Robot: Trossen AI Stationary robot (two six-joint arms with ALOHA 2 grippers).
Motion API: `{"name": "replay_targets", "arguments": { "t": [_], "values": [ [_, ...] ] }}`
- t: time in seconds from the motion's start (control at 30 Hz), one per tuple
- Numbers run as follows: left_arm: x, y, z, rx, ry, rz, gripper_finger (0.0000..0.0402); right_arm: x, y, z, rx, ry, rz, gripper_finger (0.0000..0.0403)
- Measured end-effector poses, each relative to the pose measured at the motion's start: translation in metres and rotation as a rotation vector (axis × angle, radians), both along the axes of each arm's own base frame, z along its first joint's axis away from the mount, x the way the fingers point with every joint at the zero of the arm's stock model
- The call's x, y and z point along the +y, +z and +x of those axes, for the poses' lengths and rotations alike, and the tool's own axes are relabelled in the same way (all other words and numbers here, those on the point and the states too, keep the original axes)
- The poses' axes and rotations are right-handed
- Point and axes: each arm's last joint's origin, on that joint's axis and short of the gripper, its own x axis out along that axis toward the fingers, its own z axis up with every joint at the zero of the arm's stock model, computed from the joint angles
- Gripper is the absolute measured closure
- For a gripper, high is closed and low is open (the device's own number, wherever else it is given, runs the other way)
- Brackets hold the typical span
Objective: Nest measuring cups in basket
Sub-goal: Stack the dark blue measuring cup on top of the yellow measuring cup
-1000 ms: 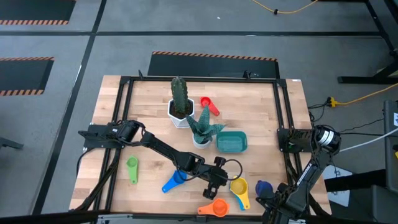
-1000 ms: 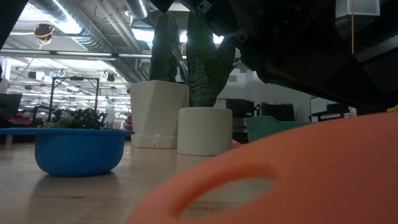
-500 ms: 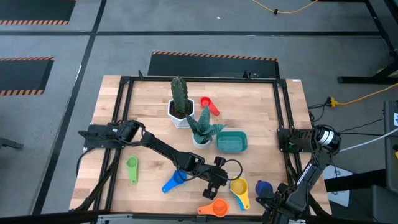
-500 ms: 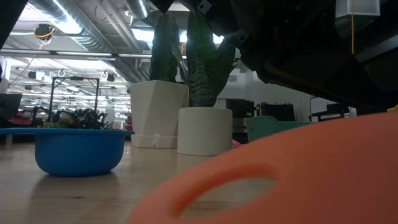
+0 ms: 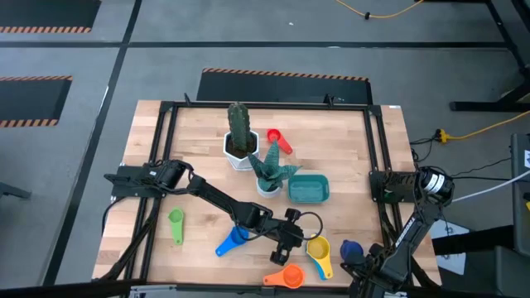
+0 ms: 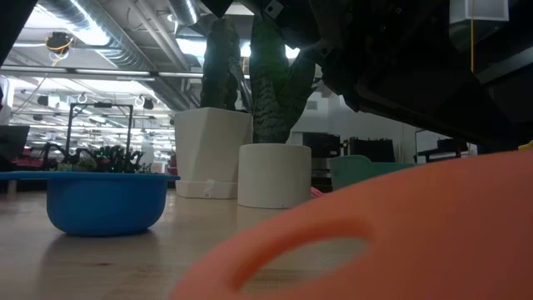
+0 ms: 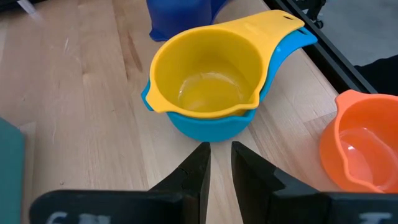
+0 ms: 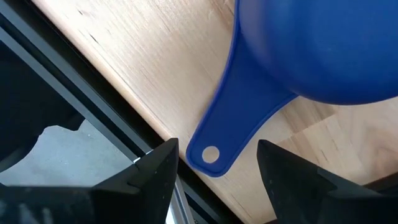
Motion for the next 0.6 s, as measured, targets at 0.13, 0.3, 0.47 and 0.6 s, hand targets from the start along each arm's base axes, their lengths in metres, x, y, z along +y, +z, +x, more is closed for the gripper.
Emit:
{"name": "replay_targets", "arguments": {
  "t": [0.13,0.3,0.47,0.6],
  "values": [
    [0.000,0.000,0.000,0.000,0.000,0.000,0.0344,0.002,-0.011,0.001,0.021,0.002,-0.020,0.0180],
    [0.000,0.000,0.000,0.000,-0.001,0.000,0.0344,0.005,-0.021,0.001,0.080,0.003,-0.012,0.0180],
    [0.000,0.000,0.000,0.000,-0.001,0.000,0.0344,0.005,-0.022,0.002,0.065,0.006,-0.021,0.0180],
    [0.000,0.000,0.000,0.000,-0.001,0.000,0.0344,0.005,-0.022,0.001,0.064,0.009,-0.022,0.0180]
  ]
}}
